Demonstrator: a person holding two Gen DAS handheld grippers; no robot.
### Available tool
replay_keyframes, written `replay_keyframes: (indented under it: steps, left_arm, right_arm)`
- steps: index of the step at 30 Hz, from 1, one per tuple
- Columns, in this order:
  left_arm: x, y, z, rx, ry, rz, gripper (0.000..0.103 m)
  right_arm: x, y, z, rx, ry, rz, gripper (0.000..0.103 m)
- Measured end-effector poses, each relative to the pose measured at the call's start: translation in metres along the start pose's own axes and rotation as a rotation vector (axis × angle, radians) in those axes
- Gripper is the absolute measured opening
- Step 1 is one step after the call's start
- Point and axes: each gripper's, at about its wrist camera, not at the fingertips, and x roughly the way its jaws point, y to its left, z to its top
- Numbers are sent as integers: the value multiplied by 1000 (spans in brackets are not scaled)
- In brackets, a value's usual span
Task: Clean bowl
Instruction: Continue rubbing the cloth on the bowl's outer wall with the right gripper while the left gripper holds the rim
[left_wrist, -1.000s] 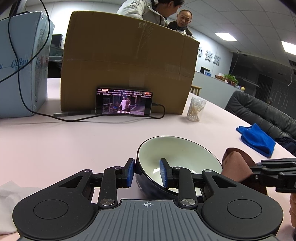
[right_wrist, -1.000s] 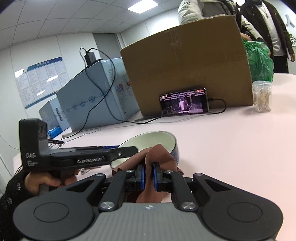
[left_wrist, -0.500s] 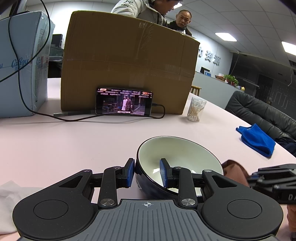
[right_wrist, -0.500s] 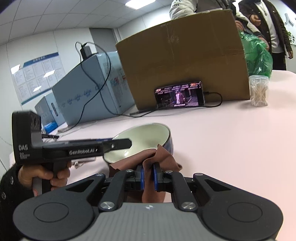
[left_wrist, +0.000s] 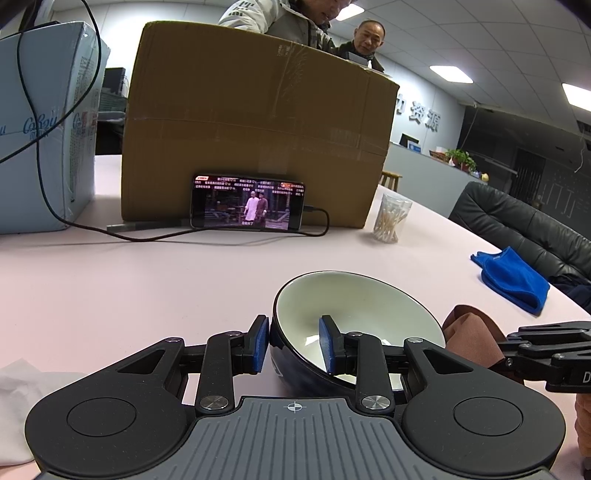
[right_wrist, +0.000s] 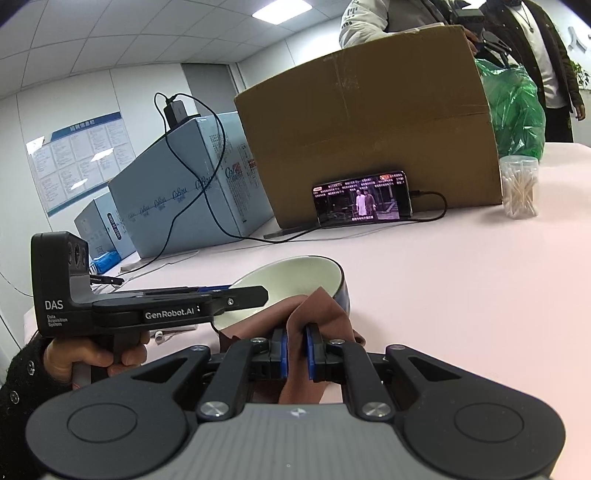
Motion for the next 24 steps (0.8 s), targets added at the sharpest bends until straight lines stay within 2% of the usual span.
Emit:
replay_keyframes:
  steps: [5, 14, 24]
  left_arm:
    - [1, 0, 1, -2, 1, -1, 28]
    - [0, 1, 1, -3, 1, -2, 28]
    - [-1, -1, 1, -3, 0, -2, 28]
  right_arm:
    - [5, 5, -3, -23, 32, 8, 11]
    - [-3, 2, 4, -2, -19, 21, 11]
    - [1, 4, -2, -22, 29, 9, 11]
